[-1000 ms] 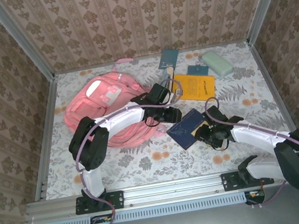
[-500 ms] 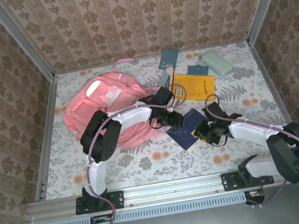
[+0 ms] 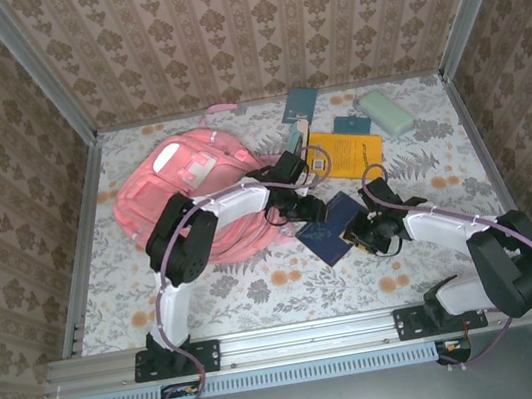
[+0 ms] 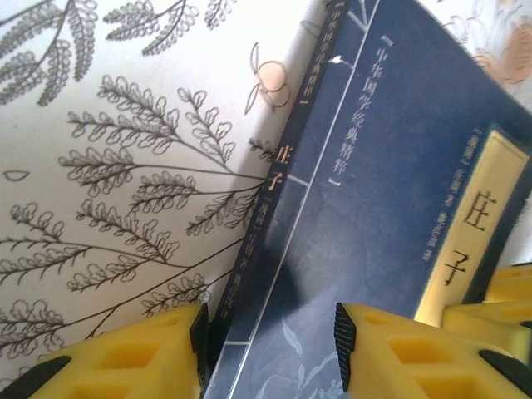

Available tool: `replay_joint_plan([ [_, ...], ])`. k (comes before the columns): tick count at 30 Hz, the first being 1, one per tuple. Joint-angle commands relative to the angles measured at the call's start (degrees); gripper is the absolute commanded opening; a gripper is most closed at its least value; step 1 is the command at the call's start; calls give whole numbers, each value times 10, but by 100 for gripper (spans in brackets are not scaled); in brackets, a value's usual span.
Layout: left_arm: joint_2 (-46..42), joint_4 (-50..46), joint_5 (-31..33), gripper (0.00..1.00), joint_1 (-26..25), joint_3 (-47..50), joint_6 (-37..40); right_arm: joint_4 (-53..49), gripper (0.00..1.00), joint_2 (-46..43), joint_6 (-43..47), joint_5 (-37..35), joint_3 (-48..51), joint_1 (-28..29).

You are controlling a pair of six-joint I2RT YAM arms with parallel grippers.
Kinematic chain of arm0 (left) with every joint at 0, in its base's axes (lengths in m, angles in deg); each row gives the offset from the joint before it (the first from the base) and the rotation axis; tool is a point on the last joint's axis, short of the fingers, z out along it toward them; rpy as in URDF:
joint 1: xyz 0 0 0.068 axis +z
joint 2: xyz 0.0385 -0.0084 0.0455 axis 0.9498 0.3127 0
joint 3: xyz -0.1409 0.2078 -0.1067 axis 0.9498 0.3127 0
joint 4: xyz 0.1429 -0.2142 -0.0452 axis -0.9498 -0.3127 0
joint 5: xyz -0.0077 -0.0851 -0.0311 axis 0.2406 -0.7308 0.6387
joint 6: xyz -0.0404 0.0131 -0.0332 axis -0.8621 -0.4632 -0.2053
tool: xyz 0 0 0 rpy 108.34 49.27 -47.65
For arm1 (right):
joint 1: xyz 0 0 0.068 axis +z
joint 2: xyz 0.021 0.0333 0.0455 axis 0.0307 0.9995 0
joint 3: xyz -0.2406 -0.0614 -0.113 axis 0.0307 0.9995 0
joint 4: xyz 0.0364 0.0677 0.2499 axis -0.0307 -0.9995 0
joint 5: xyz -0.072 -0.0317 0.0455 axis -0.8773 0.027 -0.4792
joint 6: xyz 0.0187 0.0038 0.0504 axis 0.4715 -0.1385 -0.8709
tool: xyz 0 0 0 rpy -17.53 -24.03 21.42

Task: Pack the student bag
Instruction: Pick up the book at the center of the table, then pass the book.

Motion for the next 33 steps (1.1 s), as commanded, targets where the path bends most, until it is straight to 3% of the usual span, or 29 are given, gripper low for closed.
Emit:
replay_joint_plan([
  [1, -3, 93, -183, 44, -17, 16, -45, 71, 32, 21, 22, -2, -9, -4],
  [6, -22, 197, -250, 43, -11, 48, -117, 66, 32, 15, 26, -4, -9, -10],
  [10, -16, 101, -227, 36, -14, 13, -56, 66, 32, 15, 28, -4, -9, -12],
  [16, -22, 81, -212, 17, -7, 19, -44, 55, 34, -3, 35, -3, -14, -18],
  [20, -50, 115, -205, 0, 9, 36, -72, 59, 48, -41, 48, 13, -11, -33],
  [25, -99, 194, -198, 0, 35, 66, -136, 99, 68, -88, 58, 70, -4, -66],
  [29, -132, 264, -188, 0, 49, 94, -195, 184, 76, -91, 39, 159, 6, -98],
  [33, -157, 315, -171, 0, 59, 114, -242, 303, 78, -60, -10, 242, 9, -120],
])
